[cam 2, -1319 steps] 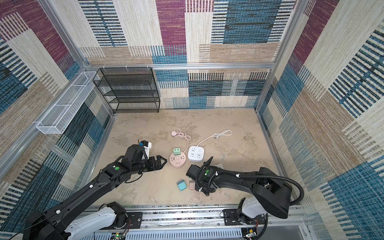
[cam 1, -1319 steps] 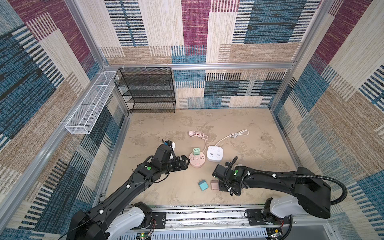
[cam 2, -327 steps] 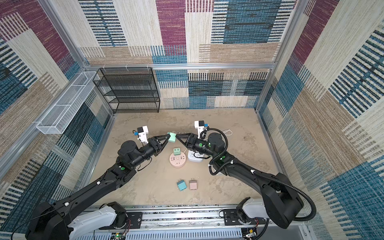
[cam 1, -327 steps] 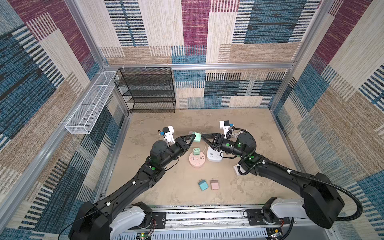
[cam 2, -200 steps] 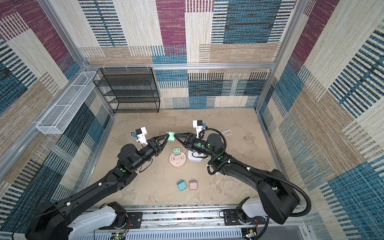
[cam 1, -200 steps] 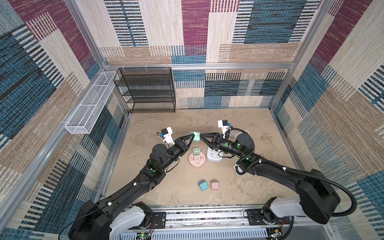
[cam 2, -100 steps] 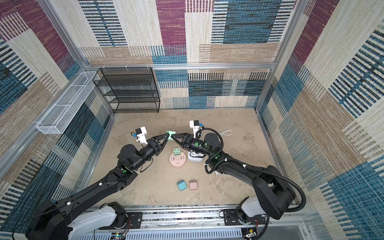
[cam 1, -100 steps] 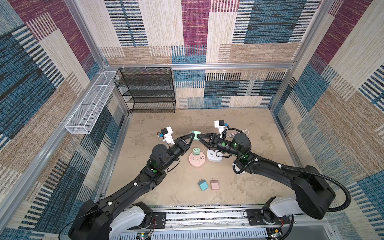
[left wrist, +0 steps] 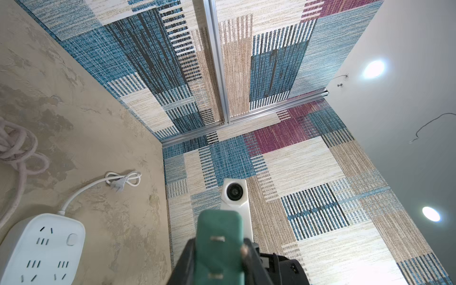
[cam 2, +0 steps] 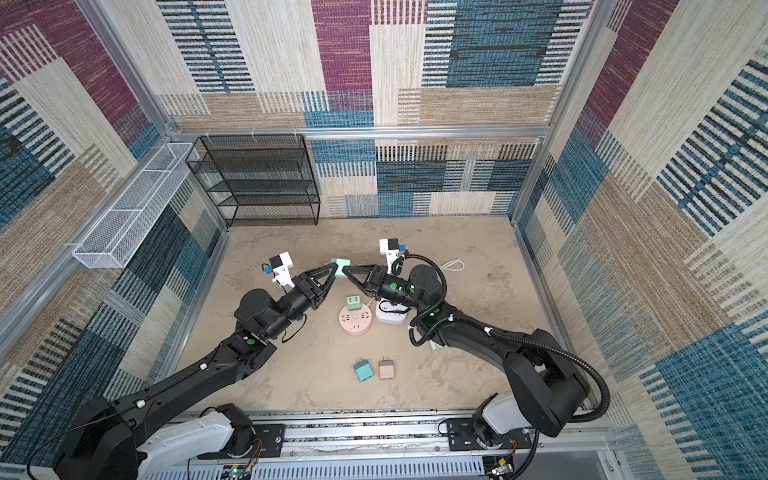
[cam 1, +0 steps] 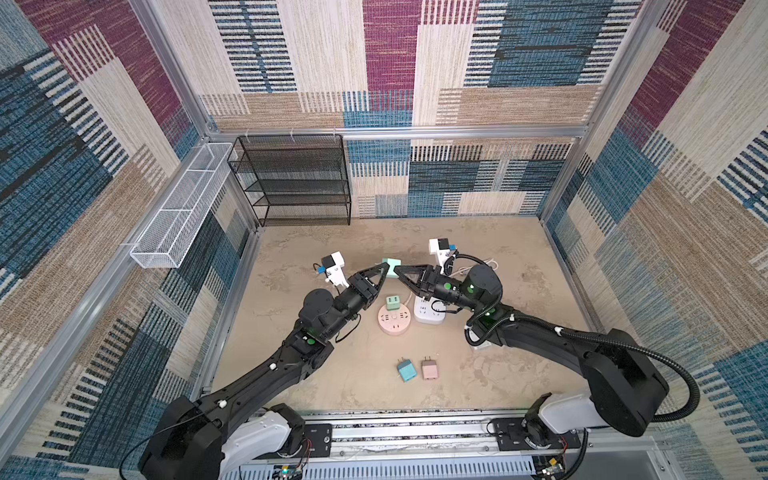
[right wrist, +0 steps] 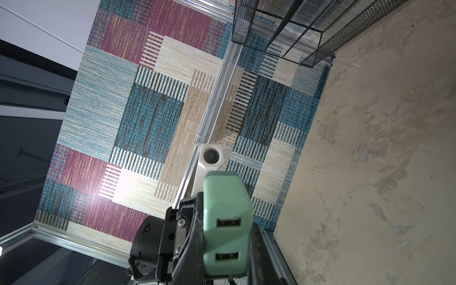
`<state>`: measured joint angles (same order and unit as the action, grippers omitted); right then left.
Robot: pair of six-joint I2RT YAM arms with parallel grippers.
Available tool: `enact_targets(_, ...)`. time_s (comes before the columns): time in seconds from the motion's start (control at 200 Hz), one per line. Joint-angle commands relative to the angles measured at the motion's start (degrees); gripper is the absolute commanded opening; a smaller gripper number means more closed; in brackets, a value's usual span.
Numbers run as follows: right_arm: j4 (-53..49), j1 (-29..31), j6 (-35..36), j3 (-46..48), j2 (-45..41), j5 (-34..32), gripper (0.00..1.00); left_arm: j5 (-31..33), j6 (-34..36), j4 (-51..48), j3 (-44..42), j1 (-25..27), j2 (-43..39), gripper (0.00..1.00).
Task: Insert the plug
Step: 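Grasp the charger with the right gripper and open the left gripper, then carry the charger with the right gripper toward the pink strip while left withdraws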
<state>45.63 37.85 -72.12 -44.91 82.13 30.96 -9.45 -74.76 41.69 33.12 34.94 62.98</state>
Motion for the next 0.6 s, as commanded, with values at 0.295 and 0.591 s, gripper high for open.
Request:
enact_targets(0.295, -25.76, -0.04, 13.91, -7.01, -3.16, -1.75, 0.00, 2.61, 19.52, -45.26, 12.24, -3.91, -11.90, 0.62)
enact_targets(0.591, -65.45, 0.26, 34.89, -23.60, 1.01, -17.62, 0.00, 15.84, 39.16, -77.49, 23.46, -4.47, -13.20, 0.61)
